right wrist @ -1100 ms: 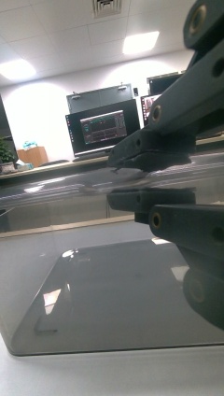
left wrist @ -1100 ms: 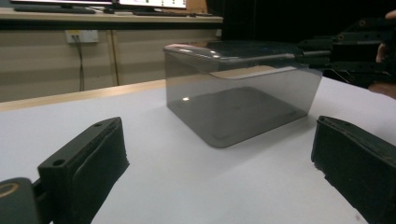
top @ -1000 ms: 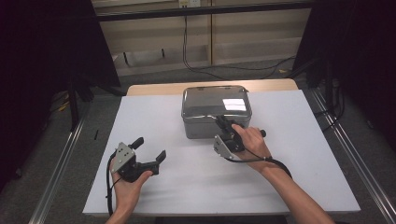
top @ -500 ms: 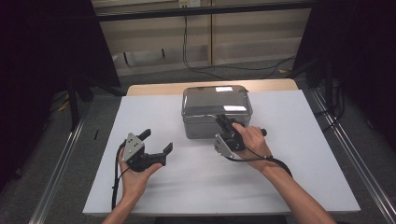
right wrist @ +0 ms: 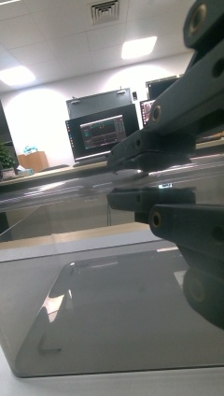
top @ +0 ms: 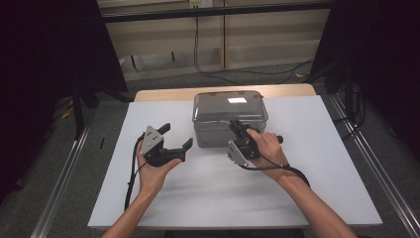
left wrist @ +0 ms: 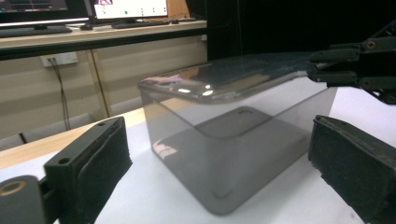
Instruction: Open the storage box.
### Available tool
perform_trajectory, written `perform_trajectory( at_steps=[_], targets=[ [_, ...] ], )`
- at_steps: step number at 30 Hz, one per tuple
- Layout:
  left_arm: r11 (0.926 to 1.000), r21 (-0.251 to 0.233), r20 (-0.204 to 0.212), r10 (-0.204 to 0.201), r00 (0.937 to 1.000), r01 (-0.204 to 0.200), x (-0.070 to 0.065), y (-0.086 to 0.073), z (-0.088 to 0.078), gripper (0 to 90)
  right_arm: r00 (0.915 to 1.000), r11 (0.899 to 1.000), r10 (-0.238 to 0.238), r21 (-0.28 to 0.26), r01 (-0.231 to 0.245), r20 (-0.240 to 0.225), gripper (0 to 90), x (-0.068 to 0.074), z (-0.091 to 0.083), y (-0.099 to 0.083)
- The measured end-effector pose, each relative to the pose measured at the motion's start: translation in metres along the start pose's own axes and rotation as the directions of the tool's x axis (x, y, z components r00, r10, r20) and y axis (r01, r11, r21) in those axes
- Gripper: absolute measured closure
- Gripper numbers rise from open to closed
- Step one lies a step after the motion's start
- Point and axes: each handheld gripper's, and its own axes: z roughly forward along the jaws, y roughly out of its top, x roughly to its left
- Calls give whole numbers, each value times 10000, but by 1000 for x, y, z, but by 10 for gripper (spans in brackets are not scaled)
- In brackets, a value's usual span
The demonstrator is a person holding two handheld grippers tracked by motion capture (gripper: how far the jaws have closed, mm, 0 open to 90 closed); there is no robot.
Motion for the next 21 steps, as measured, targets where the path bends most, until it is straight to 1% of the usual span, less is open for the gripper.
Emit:
perform_trajectory(
  at_steps=[1, 4, 5, 7, 9, 12, 14, 16, 18, 19, 20, 21],
  targets=[
    [10000, 54, 14, -80, 10000, 80, 1, 0, 3, 69, 10000, 10000, 0, -5, 0, 5, 785, 0, 0, 0],
    [9998, 187, 17, 15, 10000, -16, 4, -1, 12, 69, 10000, 10000, -9, -26, 9, 35, 785, -2, 0, 0],
    [9998, 219, -9, -18, 10000, 18, 4, -2, 15, 69, 10000, 10000, 8, -25, -7, 32, 785, -2, 0, 0],
    [9997, 263, -47, 13, 10000, -11, 6, -3, 20, 69, 10000, 10000, 4, -43, -4, 45, 784, -2, 1, 0],
    [9998, 207, -122, -62, 9999, 65, 8, -3, 25, 71, 10000, 10000, 5, -21, -5, 50, 783, -3, 1, 0],
    [9992, 367, -159, 163, 9997, -157, 11, -1, 33, 74, 10000, 10000, 11, 23, -11, 40, 782, -4, 2, 1],
    [9993, 339, -133, 162, 9998, -157, 13, 0, 38, 93, 10000, 10000, 6, 26, -6, 41, 781, -4, 2, 0],
    [9998, 175, -186, 71, 9998, -68, 14, -1, 41, 103, 10000, 10000, -3, -3, 3, 54, 779, -4, 2, 0],
    [9995, 267, -195, 180, 9996, -175, 14, -2, 45, 106, 10000, 10000, -17, 5, 17, 48, 779, -4, 3, 0],
    [9984, 381, -232, 420, 9988, -411, 14, -2, 47, 106, 10000, 10000, -39, -3, 39, 43, 778, -4, 3, 0],
    [9980, 394, -199, 494, 9986, -485, 14, -2, 49, 106, 10000, 10000, -20, 15, 20, 33, 778, -4, 3, 0],
    [9978, 364, -251, 561, 9981, -552, 14, -1, 51, 106, 10000, 10000, -13, 10, 13, 36, 778, -4, 3, 0]
  ],
)
